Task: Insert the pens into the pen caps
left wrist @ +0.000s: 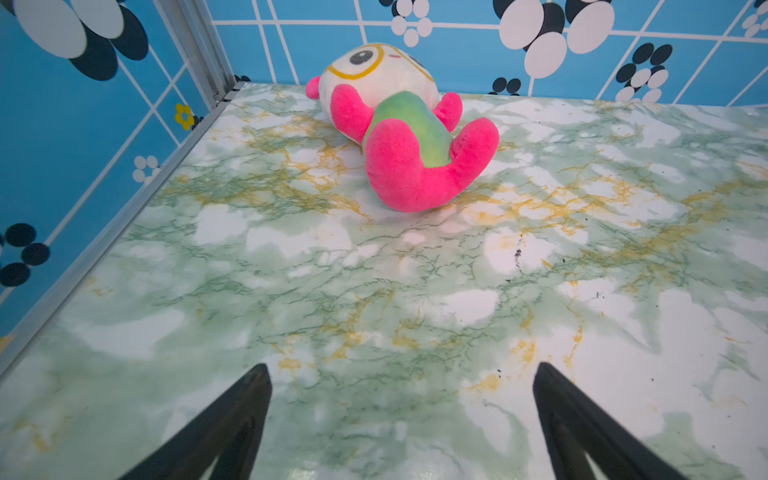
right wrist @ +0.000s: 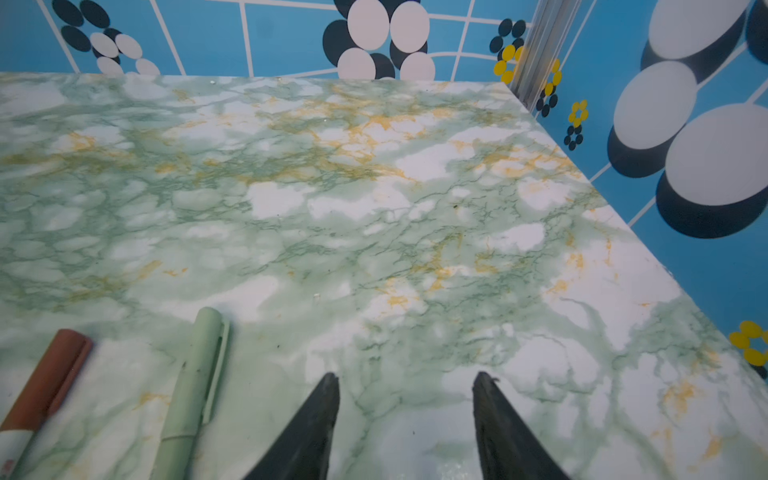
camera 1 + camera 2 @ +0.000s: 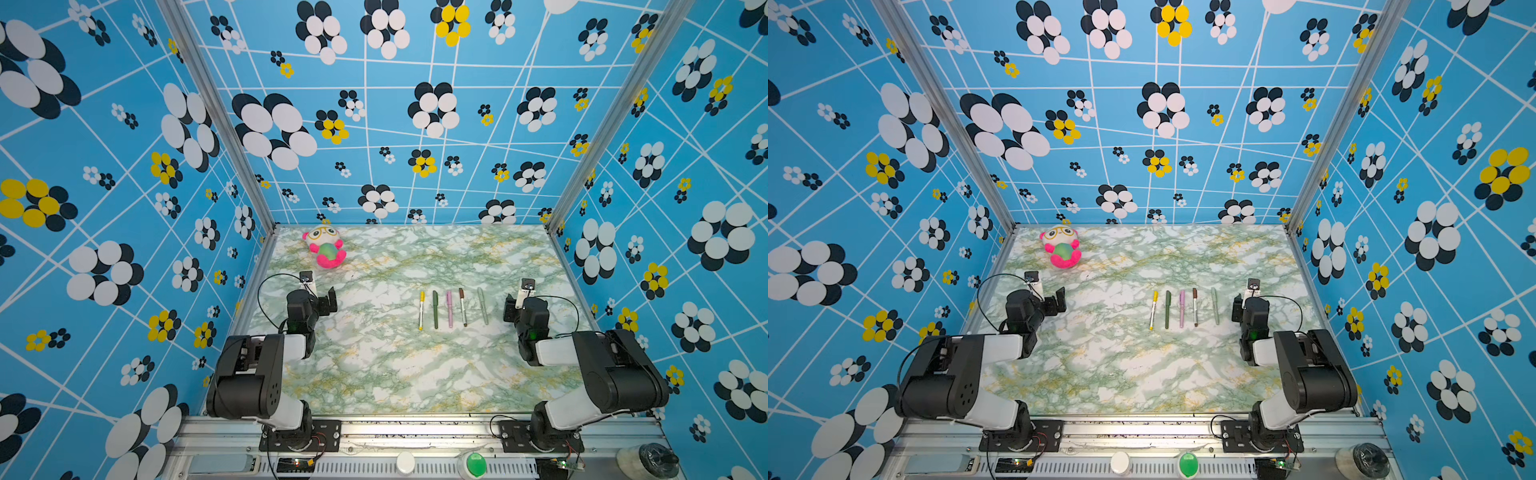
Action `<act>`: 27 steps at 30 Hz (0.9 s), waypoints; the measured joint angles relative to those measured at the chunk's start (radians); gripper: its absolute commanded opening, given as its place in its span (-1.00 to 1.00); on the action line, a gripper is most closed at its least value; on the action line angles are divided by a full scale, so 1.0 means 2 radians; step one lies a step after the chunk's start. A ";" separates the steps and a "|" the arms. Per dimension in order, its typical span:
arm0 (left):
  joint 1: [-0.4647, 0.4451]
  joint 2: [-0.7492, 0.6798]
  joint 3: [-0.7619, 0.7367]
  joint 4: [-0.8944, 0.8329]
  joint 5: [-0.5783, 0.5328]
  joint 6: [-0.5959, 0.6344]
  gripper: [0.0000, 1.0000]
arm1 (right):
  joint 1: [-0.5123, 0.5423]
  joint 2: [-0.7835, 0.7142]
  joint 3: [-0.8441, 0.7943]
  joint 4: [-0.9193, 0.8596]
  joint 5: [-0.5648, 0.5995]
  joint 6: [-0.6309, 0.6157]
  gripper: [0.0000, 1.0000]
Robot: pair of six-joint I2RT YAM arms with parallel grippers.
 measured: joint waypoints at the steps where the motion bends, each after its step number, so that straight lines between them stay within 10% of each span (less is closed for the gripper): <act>1: -0.002 0.004 -0.001 0.001 0.001 0.000 0.98 | -0.002 0.000 0.006 0.000 -0.005 0.002 0.48; 4: -0.005 0.005 -0.001 0.013 0.005 0.002 0.99 | -0.008 0.000 0.019 0.000 -0.014 0.010 0.98; 27: -0.010 0.005 -0.001 0.027 0.004 0.009 0.98 | -0.010 0.000 0.022 -0.003 -0.026 0.015 0.98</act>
